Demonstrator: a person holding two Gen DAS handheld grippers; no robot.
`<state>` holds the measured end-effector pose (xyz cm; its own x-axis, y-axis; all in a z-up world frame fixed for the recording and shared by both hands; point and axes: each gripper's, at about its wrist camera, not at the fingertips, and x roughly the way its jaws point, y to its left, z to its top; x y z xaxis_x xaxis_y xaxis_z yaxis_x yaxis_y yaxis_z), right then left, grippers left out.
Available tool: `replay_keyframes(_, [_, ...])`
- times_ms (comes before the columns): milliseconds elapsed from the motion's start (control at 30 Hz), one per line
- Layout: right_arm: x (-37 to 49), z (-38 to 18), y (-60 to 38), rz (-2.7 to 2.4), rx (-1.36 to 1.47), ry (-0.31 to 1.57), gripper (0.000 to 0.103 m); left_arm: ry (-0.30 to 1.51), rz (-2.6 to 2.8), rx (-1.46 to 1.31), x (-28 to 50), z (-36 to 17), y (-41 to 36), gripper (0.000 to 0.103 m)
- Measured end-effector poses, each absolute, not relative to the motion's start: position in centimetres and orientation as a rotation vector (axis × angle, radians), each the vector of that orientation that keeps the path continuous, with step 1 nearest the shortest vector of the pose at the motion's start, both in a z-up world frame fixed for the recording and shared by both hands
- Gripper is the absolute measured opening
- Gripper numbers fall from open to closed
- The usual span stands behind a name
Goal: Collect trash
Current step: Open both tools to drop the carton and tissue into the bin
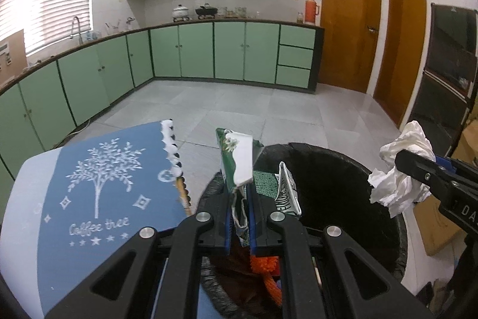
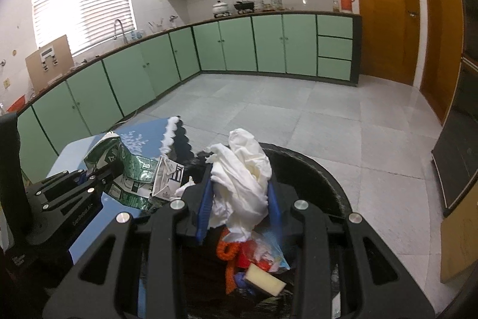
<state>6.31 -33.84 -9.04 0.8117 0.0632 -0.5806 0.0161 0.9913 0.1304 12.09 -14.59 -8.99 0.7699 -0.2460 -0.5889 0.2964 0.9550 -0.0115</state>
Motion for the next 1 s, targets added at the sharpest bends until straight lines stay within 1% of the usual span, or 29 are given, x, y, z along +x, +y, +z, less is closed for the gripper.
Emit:
replay_keyframes(233, [6.9, -10.8, -35.1, -0.002, 0.133, 0.653, 0.031, 0.647, -0.313, 0.110, 12.8, -10.4, -16.5, 0.009])
replay_keyframes(633, [8.8, -12.8, -35.9, -0.019, 0.145, 0.696, 0.032, 0.684, -0.329, 0.113, 14.9, -12.3, -17.3, 0.009])
replay_keyframes(733, [9.3, -13.1, -35.9, -0.019, 0.146, 0.704, 0.033, 0.698, -0.335, 0.114, 15.4, -12.6, -17.6, 0.009])
replay_keyframes(767, [9.6, -13.3, -35.9, -0.015, 0.147, 0.713, 0.037, 0.705, -0.339, 0.106, 15.5, -12.7, -17.5, 0.010])
replay_keyframes(800, [9.7, -13.5, -35.9, -0.024, 0.144, 0.718, 0.039, 0.713, -0.340, 0.099, 15.6, -12.7, -17.4, 0.017])
replay_keyframes(833, [9.8, -13.6, -35.9, -0.030, 0.140, 0.722, 0.042, 0.714, -0.336, 0.099, 15.7, -12.8, -17.4, 0.034])
replay_keyframes(867, [9.9, -13.8, -35.9, -0.030, 0.136, 0.727, 0.048, 0.711, -0.334, 0.098, 15.7, -12.7, -17.1, 0.042])
replay_keyframes(900, [10.1, -13.8, -35.9, -0.034, 0.132, 0.728, 0.053, 0.704, -0.337, 0.094, 15.5, -12.6, -17.0, 0.048])
replay_keyframes(933, [10.1, -13.9, -35.9, -0.043, 0.125, 0.730, 0.058, 0.701, -0.340, 0.092, 15.5, -12.5, -16.9, 0.049])
replay_keyframes(967, [10.1, -14.0, -35.9, -0.052, 0.123, 0.730, 0.066, 0.700, -0.343, 0.092, 15.3, -12.4, -16.7, 0.050])
replay_keyframes(1000, [10.0, -14.0, -35.9, -0.056, 0.124, 0.730, 0.074, 0.699, -0.343, 0.091, 15.3, -12.3, -16.6, 0.055])
